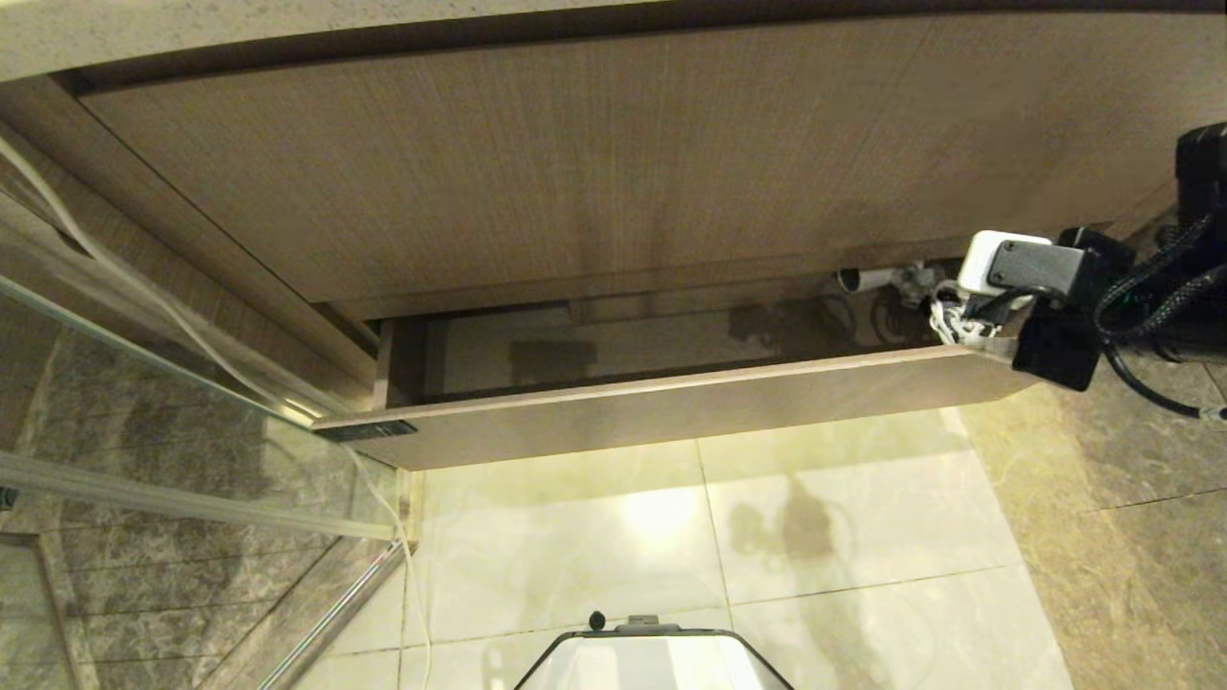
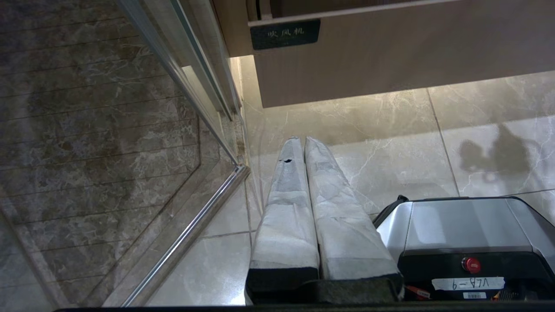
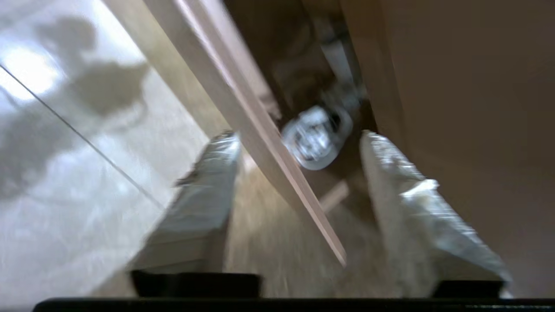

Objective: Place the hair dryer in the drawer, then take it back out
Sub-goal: Pull open the drawer

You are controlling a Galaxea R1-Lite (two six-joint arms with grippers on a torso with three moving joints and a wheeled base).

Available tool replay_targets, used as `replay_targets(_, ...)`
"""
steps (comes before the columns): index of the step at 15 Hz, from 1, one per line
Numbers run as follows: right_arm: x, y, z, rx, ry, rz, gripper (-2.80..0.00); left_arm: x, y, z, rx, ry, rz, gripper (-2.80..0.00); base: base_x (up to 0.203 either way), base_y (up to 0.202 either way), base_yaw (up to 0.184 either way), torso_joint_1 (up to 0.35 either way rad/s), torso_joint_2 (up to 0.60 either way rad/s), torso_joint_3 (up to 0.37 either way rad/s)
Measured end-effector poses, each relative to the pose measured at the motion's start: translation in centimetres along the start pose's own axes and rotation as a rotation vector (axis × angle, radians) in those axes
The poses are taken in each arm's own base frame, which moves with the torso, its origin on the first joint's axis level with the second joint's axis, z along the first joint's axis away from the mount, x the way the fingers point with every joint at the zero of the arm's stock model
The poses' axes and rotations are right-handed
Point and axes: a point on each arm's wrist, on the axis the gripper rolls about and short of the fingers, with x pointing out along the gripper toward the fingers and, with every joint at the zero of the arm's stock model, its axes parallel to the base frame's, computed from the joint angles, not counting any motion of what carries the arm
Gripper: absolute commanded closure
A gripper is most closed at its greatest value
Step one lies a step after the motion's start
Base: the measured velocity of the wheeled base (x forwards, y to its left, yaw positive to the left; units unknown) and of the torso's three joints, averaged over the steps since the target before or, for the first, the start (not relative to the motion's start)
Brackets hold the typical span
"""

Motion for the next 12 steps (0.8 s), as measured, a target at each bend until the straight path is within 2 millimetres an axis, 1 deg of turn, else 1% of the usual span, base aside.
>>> replay_targets(2,-1.6,-0.6,-0.1,0.041,0.057,-0.052,0.0,0.0,0.0,0.0,0.0,0.0,0.0,0.0,0.0,0.0,0.0,0.0,0.0,0.0)
replay_targets(4,-3.0,-0.9,-0.3,0.082,0.106,-0.061,0.0,0.0,0.0,0.0,0.0,0.0,0.0,0.0,0.0,0.0,0.0,0.0,0.0,0.0)
replay_targets(6,-3.8,-0.9,-0.4,0.165,0.131,-0.048,0.0,0.0,0.0,0.0,0.0,0.0,0.0,0.0,0.0,0.0,0.0,0.0,0.0,0.0)
replay_targets(7,-3.9,-0.9,-0.6,0.226,0.144,-0.054,0.0,0.0,0.0,0.0,0.0,0.001,0.0,0.0,0.0,0.0,0.0,0.0,0.0,0.0)
replay_targets(9,-3.8,-1.2,-1.5,0.313,0.242,-0.11,0.0,0.0,0.0,0.0,0.0,0.001,0.0,0.0,0.0,0.0,0.0,0.0,0.0,0.0)
replay_targets(11,-3.2,-1.0,-3.0,0.337,0.363,-0.143,0.0,0.0,0.0,0.0,0.0,0.0,0.0,0.0,0.0,0.0,0.0,0.0,0.0,0.0)
replay_targets(12,-2.6,-0.7,-3.8,0.356,0.414,-0.141,0.0,0.0,0.0,0.0,0.0,0.0,0.0,0.0,0.0,0.0,0.0,0.0,0.0,0.0)
